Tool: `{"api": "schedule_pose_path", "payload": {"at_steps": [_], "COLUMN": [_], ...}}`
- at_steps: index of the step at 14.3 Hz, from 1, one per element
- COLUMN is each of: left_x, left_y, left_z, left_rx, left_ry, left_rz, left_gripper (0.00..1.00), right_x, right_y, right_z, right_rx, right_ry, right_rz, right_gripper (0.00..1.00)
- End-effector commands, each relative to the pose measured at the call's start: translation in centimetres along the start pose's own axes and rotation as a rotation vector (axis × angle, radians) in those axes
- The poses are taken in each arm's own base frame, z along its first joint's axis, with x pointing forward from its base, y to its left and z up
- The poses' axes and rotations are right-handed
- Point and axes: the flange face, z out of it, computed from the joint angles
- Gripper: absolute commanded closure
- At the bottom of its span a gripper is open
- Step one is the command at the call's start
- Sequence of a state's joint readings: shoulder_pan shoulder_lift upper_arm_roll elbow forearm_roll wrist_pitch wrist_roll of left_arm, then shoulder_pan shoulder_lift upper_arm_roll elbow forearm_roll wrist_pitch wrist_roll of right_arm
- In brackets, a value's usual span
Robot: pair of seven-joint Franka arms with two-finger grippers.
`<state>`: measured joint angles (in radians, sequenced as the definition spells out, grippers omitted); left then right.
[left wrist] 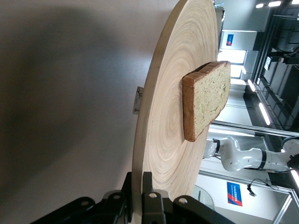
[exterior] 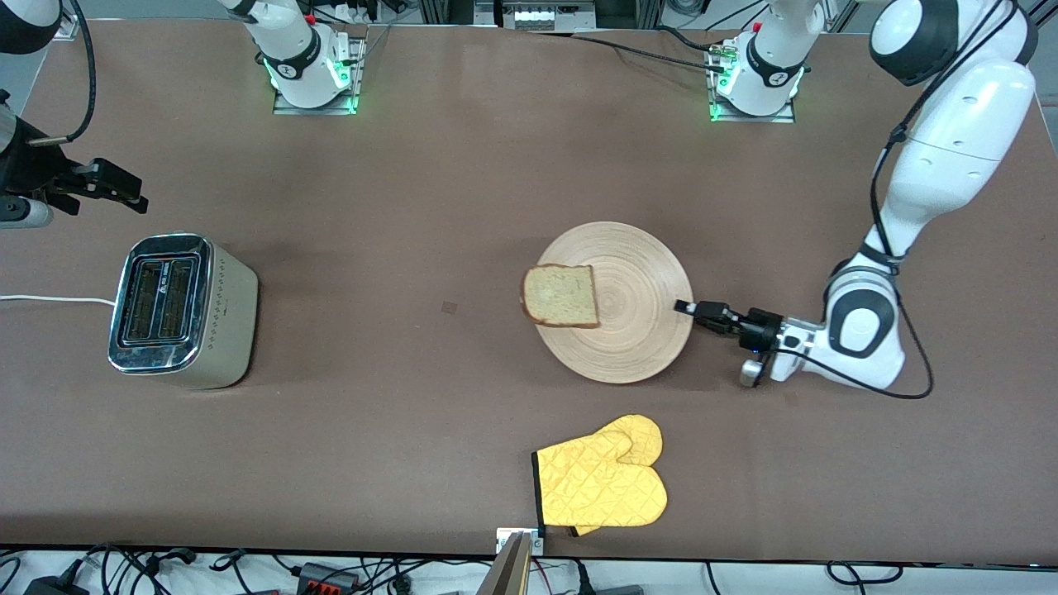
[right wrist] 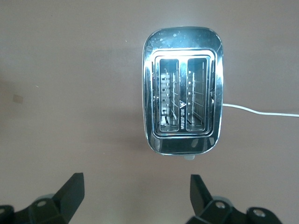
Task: Move plate and put bread in toaster
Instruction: 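Push the plate toward the toaster with the left gripper while the right gripper approaches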
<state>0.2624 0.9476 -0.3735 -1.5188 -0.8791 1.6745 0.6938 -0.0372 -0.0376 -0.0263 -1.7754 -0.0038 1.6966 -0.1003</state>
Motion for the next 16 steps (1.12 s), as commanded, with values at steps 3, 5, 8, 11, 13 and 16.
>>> {"api": "schedule_pose_path", "payload": {"at_steps": [3,5,8,11,13,16], "left_x": [2.2,3.2,4.3,4.6,4.6,4.7], "left_y": [2.4,2.8,3.6,3.1,3.5,3.4], "left_z": [6.8,9.2,14.2,17.9,20.1,21.5], "left_rx": [-0.073,-0.042,0.03,0.073,0.105,0.139], "left_ry": [-0.009,0.02,0.036,0.037,0.025,0.034], "left_rz": [0.003,0.006,0.022,0.022,0.036,0.044], "left_gripper": [0.99,0.99,0.99,0.99,0.99,0.98], "right_x": [1.9,2.7,4.6,5.6,5.7,6.0], "right_y": [-2.9,-4.9,-6.7,-8.9,-10.3,-14.4], "right_z": [3.4,5.1,8.6,12.1,12.8,14.4], "right_rx": [0.013,0.014,0.024,0.074,0.072,0.065], "right_ry": [-0.031,-0.053,-0.06,-0.11,-0.119,-0.117], "right_rz": [-0.048,-0.084,-0.101,-0.084,-0.098,-0.155], "right_gripper": [0.0,0.0,0.0,0.0,0.0,0.0]}}
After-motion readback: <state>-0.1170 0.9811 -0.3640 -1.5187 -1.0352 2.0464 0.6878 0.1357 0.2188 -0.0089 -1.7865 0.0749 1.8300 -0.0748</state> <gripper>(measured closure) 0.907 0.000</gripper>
